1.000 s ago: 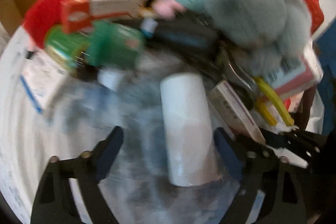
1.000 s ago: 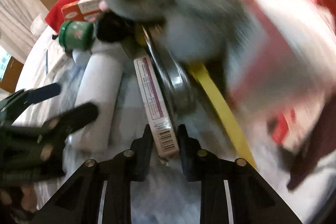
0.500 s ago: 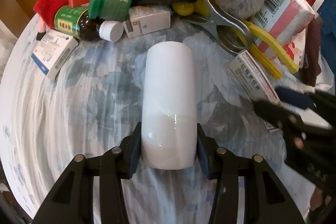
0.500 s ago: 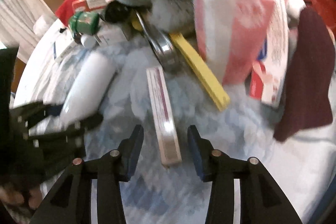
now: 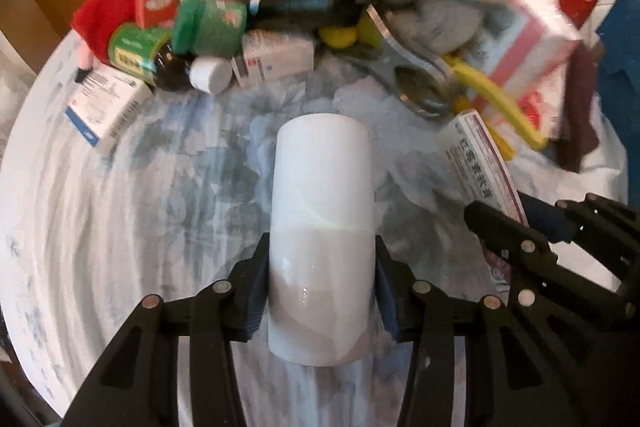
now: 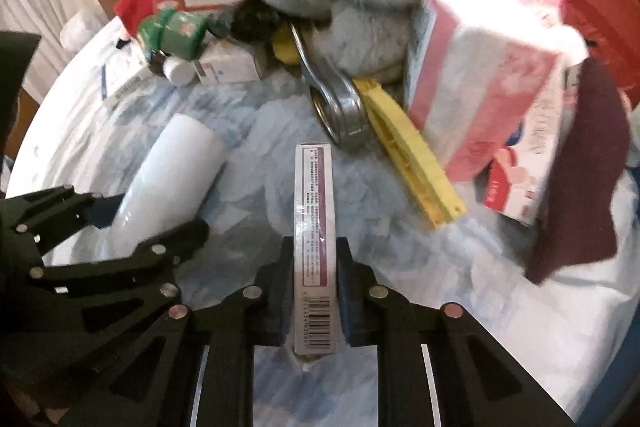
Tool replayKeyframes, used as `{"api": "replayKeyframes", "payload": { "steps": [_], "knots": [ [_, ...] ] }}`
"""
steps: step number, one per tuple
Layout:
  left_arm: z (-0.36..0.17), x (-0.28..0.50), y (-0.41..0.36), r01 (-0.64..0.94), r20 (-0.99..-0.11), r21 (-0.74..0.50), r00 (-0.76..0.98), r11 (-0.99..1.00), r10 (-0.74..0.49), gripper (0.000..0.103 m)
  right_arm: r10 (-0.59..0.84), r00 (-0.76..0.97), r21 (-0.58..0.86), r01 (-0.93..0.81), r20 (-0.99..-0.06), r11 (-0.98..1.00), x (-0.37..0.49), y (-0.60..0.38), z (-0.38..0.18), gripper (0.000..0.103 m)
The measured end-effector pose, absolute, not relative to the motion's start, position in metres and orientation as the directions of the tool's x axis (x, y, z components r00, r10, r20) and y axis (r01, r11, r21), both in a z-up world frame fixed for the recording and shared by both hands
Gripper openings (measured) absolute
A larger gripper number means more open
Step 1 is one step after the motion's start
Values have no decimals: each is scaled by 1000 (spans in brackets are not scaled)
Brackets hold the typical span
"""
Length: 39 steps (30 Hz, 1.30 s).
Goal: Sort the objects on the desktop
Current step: 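Carry the white roll and slim box over the blue crate with both tools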
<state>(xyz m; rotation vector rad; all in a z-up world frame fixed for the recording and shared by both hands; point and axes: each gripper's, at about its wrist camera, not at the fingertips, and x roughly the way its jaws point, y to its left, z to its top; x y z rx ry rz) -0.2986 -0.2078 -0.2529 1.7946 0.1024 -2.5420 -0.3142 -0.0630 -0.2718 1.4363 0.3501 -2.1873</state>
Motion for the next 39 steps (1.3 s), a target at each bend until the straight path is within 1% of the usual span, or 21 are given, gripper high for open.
{"api": "replayKeyframes", "payload": {
  "steps": [5,7,8,12,13,18,19,22,25,30,35,39],
  "knots": [
    [-188,-269,-222,16,-887,-29,-462,-999,18,45,-284,-416,53,485,-864,-873,-287,-46,-220,18],
    [-172,-282,-204,-11,-852,-11,-523,-1000,15,45,-285,-461,48,461,-840,-886,-271,-28,-198,18],
    [-158,-266,-179,-24,-834,-4,-551,-1000,17,45,-284,-488,44,446,-825,-894,-265,-43,-188,18],
    [-121,-257,-166,-93,-757,12,-652,-996,52,45,-268,-604,27,377,-751,-926,-239,-46,-139,18],
    [-108,-244,-155,-115,-738,15,-671,-993,67,45,-260,-629,22,360,-733,-933,-232,-40,-126,18],
    [-71,-215,-128,-224,-679,-16,-713,-975,175,45,-175,-743,-19,245,-646,-969,-185,-19,-76,18],
    [-64,-210,-120,-247,-665,-19,-721,-969,197,45,-116,-771,-31,174,-627,-984,-177,-14,-67,18],
    [-48,-200,-98,-301,-632,-18,-736,-953,244,45,-47,-812,-60,101,-581,-993,-155,9,-39,18],
    [-32,-189,-68,-342,-603,-6,-748,-940,277,45,14,-842,-67,27,-539,-997,-139,43,-16,18],
    [-12,-175,-11,-371,-547,9,-779,-928,306,45,69,-893,-41,-57,-445,-998,-102,124,21,18],
    [23,-158,78,-394,-466,14,-816,-919,342,45,129,-926,-45,-121,-356,-992,-62,228,53,18],
    [37,-143,165,-455,-450,34,-802,-890,393,45,215,-903,-91,-195,-372,-977,-53,324,54,18]
  ]
}}
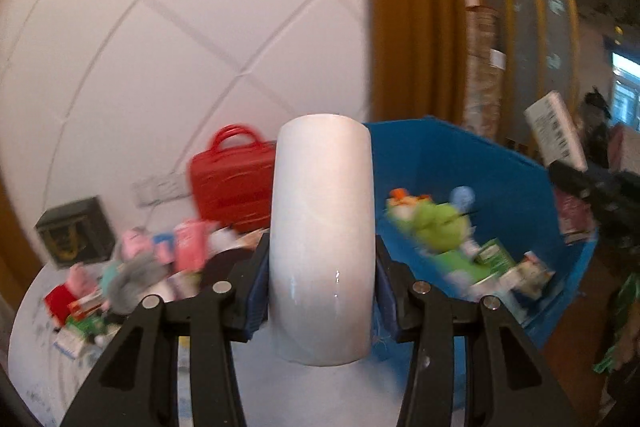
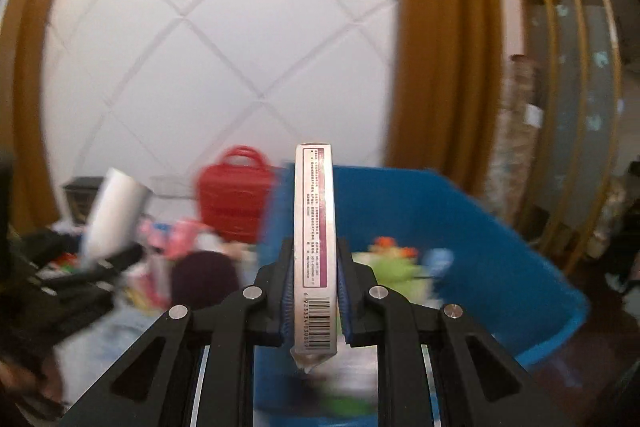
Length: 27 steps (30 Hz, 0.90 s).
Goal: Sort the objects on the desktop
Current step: 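Carry the white roll and slim box over the blue crate with both tools, then open both tools to drop the roll and box into the crate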
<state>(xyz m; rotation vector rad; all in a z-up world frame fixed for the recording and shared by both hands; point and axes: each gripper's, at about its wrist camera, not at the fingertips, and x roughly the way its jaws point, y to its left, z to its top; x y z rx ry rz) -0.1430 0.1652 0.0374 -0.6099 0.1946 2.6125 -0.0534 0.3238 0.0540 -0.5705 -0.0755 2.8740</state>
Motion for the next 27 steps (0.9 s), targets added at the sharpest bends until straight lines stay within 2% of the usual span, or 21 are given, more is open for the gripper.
{"api": "replayKeyframes", "payload": {
  "steps": [6,10,16,22,23,25,26,27],
  "knots": [
    [40,-124,289,-540,-499,70,-747,-839,439,45,240,-856,-79,-229,-458,-970,-61,433,26,18],
    [29,-124,345,-571,-587,85,-691,-816,422,45,266,-813,-79,-264,-519,-961,-64,473,8,18],
    [8,-130,387,-592,-685,66,-612,-803,395,45,270,-755,-70,-287,-598,-955,-78,514,-14,18],
    [-4,-131,400,-572,-715,75,-602,-817,356,46,252,-723,-71,-271,-643,-960,-91,535,-30,18],
    [-5,-131,402,-570,-714,80,-605,-818,352,50,249,-721,-71,-269,-647,-961,-91,537,-32,19],
    [-4,-130,402,-560,-703,89,-621,-824,346,67,253,-720,-75,-269,-646,-960,-92,536,-31,23],
    [-2,-130,398,-558,-695,91,-629,-825,349,79,253,-721,-76,-269,-645,-960,-93,537,-31,30],
    [-1,-127,396,-554,-683,97,-641,-827,350,82,255,-723,-77,-270,-642,-960,-93,537,-30,36]
  ]
}}
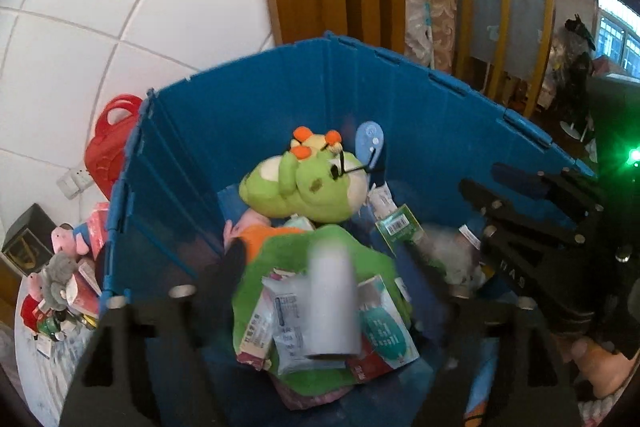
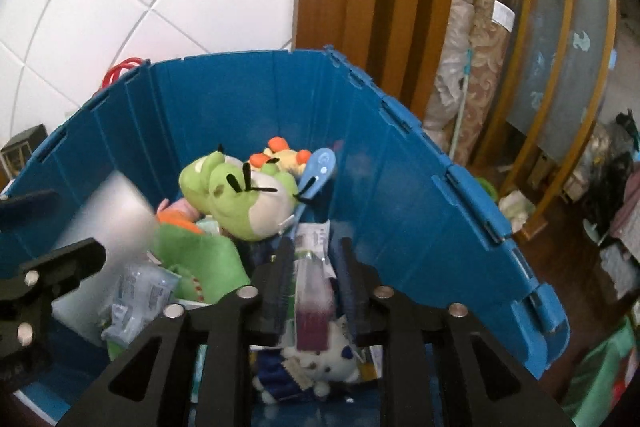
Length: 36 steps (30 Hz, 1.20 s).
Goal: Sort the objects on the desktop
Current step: 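Open both tools to drop the roll and box into the crate, then move both tools back toward the pile on the table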
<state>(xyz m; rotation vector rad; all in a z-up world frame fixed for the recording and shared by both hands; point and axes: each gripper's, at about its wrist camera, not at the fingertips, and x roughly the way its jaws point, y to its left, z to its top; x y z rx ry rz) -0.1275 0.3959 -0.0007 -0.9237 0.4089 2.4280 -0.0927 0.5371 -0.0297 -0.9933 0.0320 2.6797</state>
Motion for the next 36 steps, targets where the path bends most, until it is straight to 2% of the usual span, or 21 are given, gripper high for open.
{"api": "replayKeyframes", "payload": {
  "steps": [2,4,5,7,8,9,16,21,27,36],
  "knots": [
    [2,-129,394,-552,-674,102,-651,-828,350,82,255,-730,-79,-267,-634,-960,-92,536,-27,66],
    [4,-131,388,-547,-668,101,-657,-831,351,82,256,-734,-86,-262,-629,-961,-91,533,-26,78],
    [5,-131,386,-542,-666,101,-660,-834,348,82,259,-735,-91,-261,-627,-961,-91,531,-25,79],
    [7,-132,377,-529,-659,92,-668,-844,346,83,258,-737,-89,-261,-624,-961,-90,529,-22,88],
    [8,-132,372,-523,-657,87,-670,-848,346,83,260,-739,-88,-263,-621,-961,-89,527,-20,99],
    [9,-131,364,-512,-652,82,-677,-855,343,83,266,-741,-91,-268,-616,-959,-88,524,-18,103],
    [28,-124,304,-440,-580,49,-744,-897,333,83,280,-773,-99,-274,-569,-957,-73,495,5,103],
    [35,-130,233,-359,-542,1,-785,-933,302,83,211,-846,-46,-217,-490,-975,-55,451,39,103],
    [18,-148,120,-240,-571,-11,-795,-971,203,83,138,-900,-40,-133,-413,-990,-47,364,62,103],
    [-29,-170,-66,-119,-664,42,-745,-992,61,83,52,-912,-19,-48,-407,-999,-96,206,55,103]
  ]
}}
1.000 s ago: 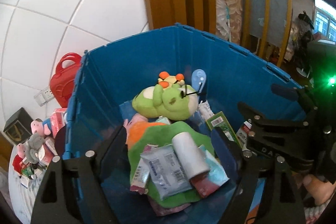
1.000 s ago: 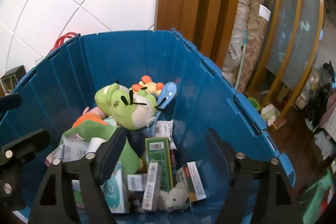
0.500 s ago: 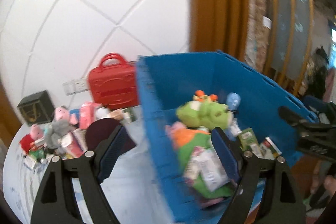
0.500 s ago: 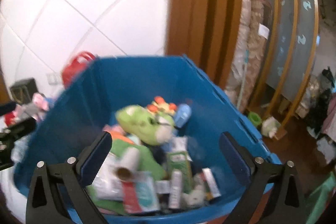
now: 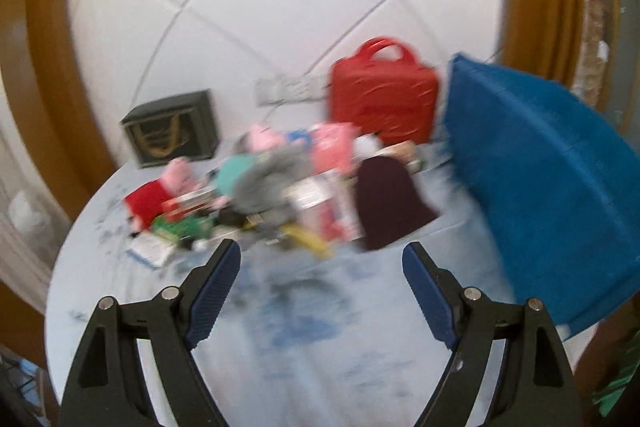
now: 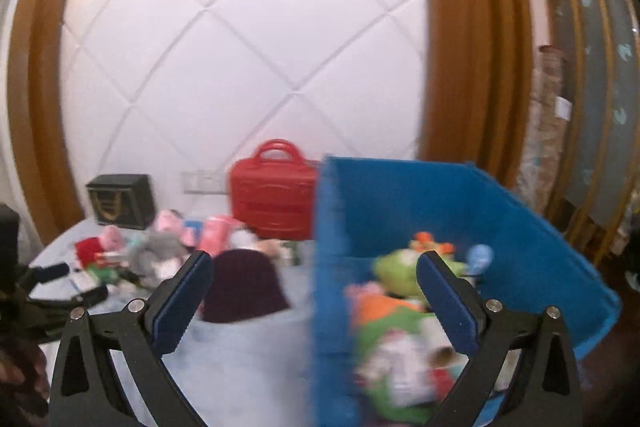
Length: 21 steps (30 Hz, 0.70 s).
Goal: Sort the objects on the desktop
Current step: 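Move both tools back toward the pile on the table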
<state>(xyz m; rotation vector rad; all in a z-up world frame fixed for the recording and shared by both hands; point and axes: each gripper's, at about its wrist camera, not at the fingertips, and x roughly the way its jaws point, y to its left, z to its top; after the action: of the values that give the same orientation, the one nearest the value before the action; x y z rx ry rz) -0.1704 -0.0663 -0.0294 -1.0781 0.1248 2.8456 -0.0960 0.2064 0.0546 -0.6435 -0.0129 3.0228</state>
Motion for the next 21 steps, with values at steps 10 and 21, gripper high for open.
{"api": "replayKeyframes", "payload": {
  "steps": [10,21],
  "knots": [
    [-101,-207,-169,-78,-764,51,-645,-996,11,83,29,-773,-26,-17,-634,-1000,-176,105,-34,103],
    [-166,-249,-245,75,-847,73,-522,-994,-102,83,-3,-623,-21,31,-782,-999,-251,89,-114,103]
  ]
}}
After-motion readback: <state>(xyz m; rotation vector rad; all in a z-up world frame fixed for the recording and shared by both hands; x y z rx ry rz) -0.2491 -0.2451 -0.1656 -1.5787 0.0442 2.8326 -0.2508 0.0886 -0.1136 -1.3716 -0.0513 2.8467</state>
